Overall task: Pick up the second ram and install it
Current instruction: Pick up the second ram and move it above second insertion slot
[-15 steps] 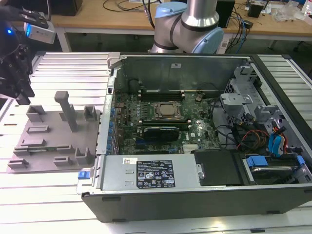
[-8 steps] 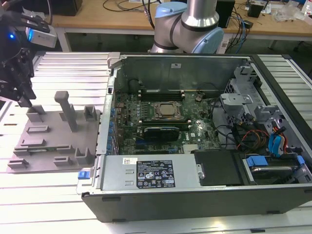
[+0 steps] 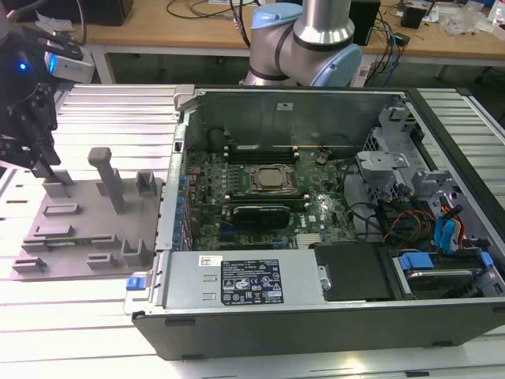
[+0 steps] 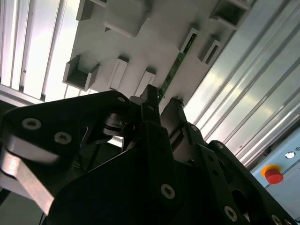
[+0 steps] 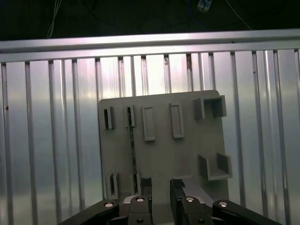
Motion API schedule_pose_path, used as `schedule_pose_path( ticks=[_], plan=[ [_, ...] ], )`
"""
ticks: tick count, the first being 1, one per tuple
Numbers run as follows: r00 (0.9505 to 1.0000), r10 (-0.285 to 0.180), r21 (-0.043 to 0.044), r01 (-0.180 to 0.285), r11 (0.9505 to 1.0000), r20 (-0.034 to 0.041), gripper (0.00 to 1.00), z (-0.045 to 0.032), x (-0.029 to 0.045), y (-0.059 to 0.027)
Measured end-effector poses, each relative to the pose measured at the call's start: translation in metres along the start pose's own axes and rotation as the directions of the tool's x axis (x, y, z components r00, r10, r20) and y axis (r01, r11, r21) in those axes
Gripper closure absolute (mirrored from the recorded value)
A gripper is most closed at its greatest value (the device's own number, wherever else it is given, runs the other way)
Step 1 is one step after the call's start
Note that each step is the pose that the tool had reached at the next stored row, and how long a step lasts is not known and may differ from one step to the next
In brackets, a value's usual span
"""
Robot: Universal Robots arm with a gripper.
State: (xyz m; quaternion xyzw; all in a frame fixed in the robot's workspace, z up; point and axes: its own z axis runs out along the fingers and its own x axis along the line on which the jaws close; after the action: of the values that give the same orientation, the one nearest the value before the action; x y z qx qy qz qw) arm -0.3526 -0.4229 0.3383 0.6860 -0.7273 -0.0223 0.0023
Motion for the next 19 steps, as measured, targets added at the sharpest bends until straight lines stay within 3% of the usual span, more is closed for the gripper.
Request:
schedule_pose_path(
  ticks=[19],
  plan=[
    [1.0000,0.000,0.0001,0.000,1.0000,0.0001,0.72,0.0142,0.0032,-0.0007]
  ],
)
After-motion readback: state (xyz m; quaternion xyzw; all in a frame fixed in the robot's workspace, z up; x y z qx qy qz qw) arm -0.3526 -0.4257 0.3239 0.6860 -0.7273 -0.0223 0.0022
